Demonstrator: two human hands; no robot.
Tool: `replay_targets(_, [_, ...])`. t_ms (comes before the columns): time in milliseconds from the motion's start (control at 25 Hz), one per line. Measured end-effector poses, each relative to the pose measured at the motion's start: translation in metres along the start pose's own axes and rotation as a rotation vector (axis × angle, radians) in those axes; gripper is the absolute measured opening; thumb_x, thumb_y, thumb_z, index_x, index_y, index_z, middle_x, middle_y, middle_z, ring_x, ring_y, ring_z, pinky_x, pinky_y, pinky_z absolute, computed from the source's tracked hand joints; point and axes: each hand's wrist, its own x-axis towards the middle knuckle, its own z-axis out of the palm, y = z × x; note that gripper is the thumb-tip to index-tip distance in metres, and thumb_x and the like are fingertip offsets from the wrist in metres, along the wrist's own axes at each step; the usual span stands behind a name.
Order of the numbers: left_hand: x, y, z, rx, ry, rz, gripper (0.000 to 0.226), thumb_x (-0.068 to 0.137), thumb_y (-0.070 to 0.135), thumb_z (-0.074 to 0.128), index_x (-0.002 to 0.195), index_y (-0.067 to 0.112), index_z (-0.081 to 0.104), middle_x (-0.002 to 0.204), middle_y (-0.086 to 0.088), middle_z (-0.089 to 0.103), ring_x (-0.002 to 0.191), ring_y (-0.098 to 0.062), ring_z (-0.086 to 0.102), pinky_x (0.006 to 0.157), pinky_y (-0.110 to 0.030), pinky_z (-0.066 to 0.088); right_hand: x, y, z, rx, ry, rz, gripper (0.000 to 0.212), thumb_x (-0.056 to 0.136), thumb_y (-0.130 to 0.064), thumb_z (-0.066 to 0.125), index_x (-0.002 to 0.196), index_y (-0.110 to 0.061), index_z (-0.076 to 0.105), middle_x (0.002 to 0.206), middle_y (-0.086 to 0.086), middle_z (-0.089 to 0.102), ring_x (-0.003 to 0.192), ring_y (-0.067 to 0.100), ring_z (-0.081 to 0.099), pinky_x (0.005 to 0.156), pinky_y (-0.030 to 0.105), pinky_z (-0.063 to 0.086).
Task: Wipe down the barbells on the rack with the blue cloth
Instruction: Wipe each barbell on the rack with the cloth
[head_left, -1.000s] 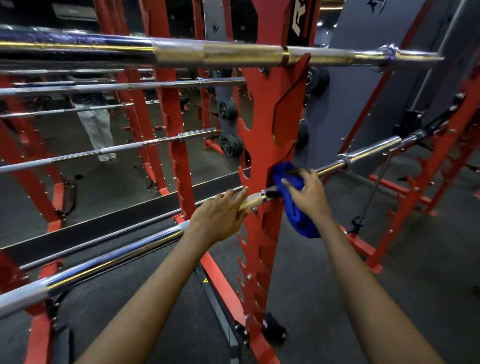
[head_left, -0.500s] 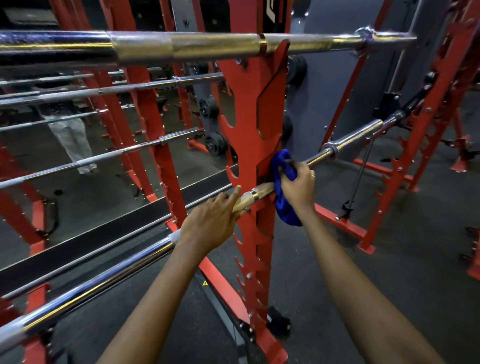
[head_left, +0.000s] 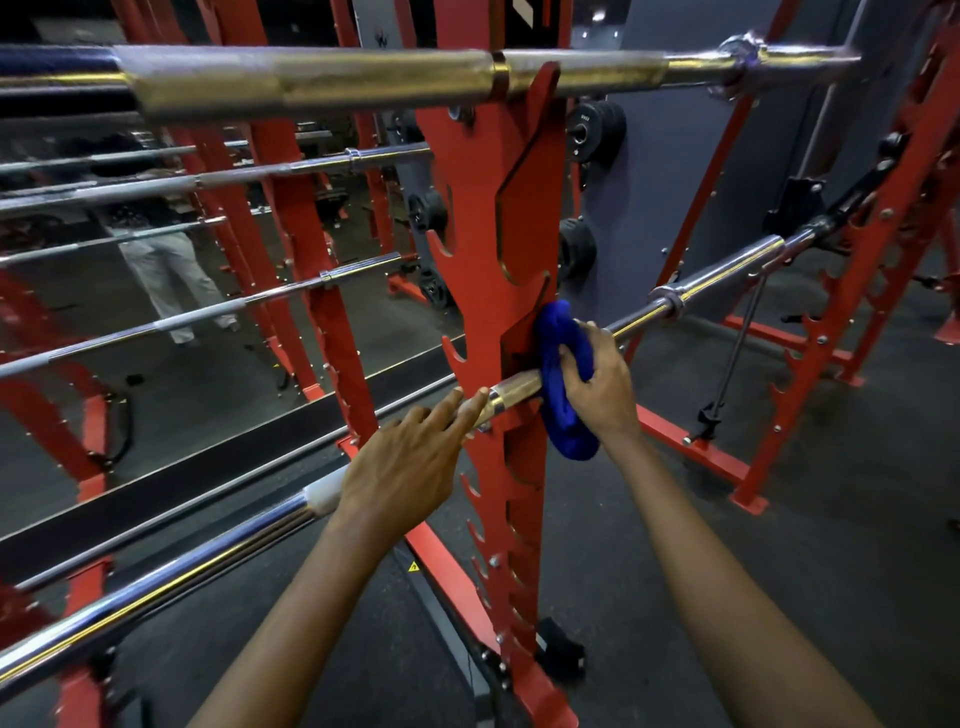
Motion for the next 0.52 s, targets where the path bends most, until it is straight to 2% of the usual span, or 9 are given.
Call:
replay_targets(80, [0.004,0.006,-0.004,-0.055,-0.004,-0.095,0.062,0.104,0.039,0.043,0.161,0.032,0.021,0.146,0.001,0.056,0.091,-0.02,0.066,0.058,-0.031,0.052,0.005,-0.002,0.005,0.032,0.048,-0.003,0.043,0.098,-0.032,0.055,0.14,-0.019,0.054,0.135,0.001,0.06,0.129,0.024,0.056,0.113,0.047,0.044])
replay_targets(160, [0.008,0.014,-0.011,-0.092,-0.033,-0.238,0.061,0.102,0.061,0.028,0.159,0.041,0.024,0.127,0.006,0.064,0.091,-0.017,0.066,0.059,-0.029,0.046,-0.006,-0.002,0.013,-0.021,-0.014,-0.101,0.047,0.1,-0.038,0.054,0.144,-0.022,0.053,0.146,-0.001,0.054,0.14,0.022,0.047,0.118,0.038,0.035])
replay_targets(240, [0.016,0.024,-0.012,-0.086,-0.09,-0.375,0.074,0.093,0.079,0.018,0.158,0.043,0.026,0.117,0.005,0.063,0.095,-0.018,0.064,0.065,-0.031,0.046,-0.007,0.011,0.01,-0.116,-0.078,-0.292,0.045,0.1,-0.042,0.056,0.141,-0.023,0.058,0.146,-0.001,0.055,0.141,0.02,0.047,0.118,0.041,0.033])
replay_targets(320, [0.032,0.032,-0.009,-0.078,-0.128,-0.452,0.08,0.091,0.081,0.016,0.157,0.037,0.031,0.118,0.001,0.063,0.101,-0.021,0.063,0.07,-0.035,0.046,0.012,0.033,0.0,-0.164,-0.069,-0.367,0.04,0.099,-0.04,0.057,0.135,-0.024,0.062,0.14,-0.001,0.061,0.134,0.019,0.055,0.108,0.048,0.036])
replay_targets(400, [0.044,0.039,-0.002,-0.05,-0.095,-0.436,0.077,0.096,0.074,0.021,0.157,0.028,0.034,0.121,-0.001,0.065,0.1,-0.022,0.064,0.074,-0.036,0.047,0.036,0.054,-0.013,-0.137,0.017,-0.244,0.036,0.1,-0.038,0.056,0.133,-0.025,0.062,0.137,-0.002,0.064,0.13,0.019,0.058,0.104,0.052,0.038])
replay_targets(520, [0.05,0.048,0.009,-0.017,-0.042,-0.403,0.068,0.102,0.061,0.03,0.157,0.021,0.035,0.133,-0.003,0.065,0.11,-0.022,0.066,0.084,-0.037,0.051,0.038,0.069,-0.014,-0.011,0.083,-0.003,0.051,0.104,-0.051,0.048,0.142,-0.018,0.056,0.149,0.003,0.054,0.145,0.022,0.043,0.117,0.058,0.033])
